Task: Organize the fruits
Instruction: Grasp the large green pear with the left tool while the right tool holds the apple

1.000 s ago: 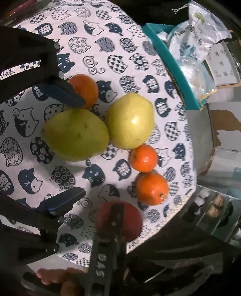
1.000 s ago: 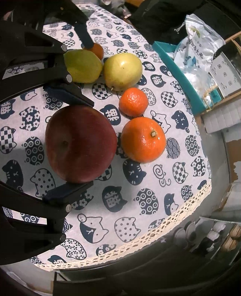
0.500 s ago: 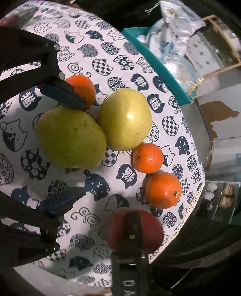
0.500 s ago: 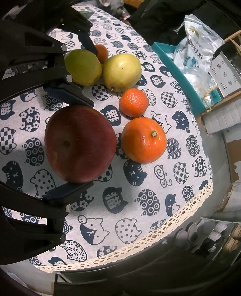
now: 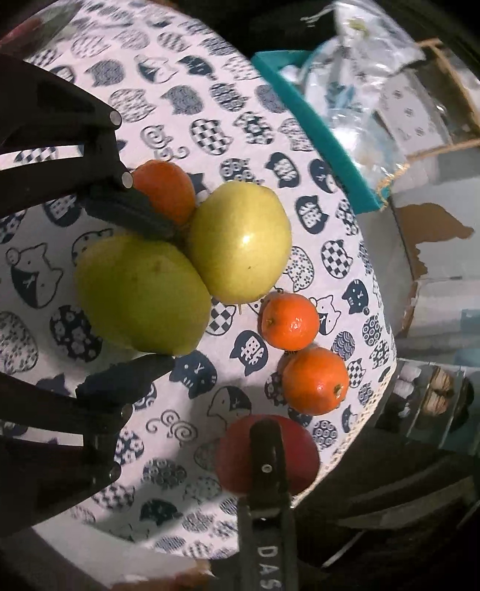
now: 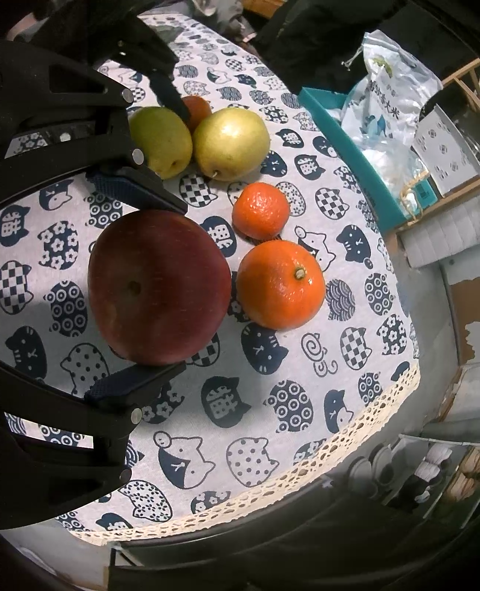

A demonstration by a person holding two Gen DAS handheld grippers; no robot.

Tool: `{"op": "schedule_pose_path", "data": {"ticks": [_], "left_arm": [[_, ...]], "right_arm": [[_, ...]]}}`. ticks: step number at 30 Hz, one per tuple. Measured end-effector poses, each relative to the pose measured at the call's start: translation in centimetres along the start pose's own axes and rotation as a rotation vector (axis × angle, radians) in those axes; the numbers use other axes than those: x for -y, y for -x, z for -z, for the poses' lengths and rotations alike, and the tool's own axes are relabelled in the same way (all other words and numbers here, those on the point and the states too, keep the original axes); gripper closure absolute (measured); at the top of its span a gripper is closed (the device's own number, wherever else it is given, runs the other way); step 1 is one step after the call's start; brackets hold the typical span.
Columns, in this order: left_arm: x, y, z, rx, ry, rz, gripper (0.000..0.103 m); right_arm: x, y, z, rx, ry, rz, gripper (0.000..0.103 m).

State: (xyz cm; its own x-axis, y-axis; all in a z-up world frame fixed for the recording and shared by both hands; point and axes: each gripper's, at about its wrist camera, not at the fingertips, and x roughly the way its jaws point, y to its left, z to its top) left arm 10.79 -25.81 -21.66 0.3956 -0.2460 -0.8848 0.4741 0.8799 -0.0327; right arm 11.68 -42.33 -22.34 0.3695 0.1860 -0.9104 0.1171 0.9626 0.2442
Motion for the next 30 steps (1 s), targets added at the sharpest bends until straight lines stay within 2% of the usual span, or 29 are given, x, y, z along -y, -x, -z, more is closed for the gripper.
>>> {"op": "schedule_pose_path", "data": {"ticks": [4,9,14,21,23,30], "left_arm": [[-1.2,1.0,0.6,-0.017,0.082,0.049,0.038],[-1.6,2.8,1.8,-0.015,0.098,0.056,0.040],[-2.7,4.4,2.3,-0.011,0.133,0.058,0.051],[-3.6,4.3,2.6,-0.010,0.164,0.092,0.050],[-3.6,3.8,2.8,-0.025,0.173,0.098,0.044],[-3.0,1.1,2.9,-0.062,0.166,0.100,0.041]], "right_arm": [[-0.3,0.2,-0.1,0.005,0.005,-0.003,0.027],[-0.7,0.3,-0.1,0.005,0.012,-0.003,0.027],[-1.5,0.8,-0.1,0.015,0.028,-0.011,0.027],[-3.1,0.7,0.3,0.005,0.065,-0.017,0.027],[-3.2,0.6,0.5,0.001,0.070,-0.014,0.027],[-2.5,1.0,0.5,0.010,0.050,-0.014,0.027]]}}
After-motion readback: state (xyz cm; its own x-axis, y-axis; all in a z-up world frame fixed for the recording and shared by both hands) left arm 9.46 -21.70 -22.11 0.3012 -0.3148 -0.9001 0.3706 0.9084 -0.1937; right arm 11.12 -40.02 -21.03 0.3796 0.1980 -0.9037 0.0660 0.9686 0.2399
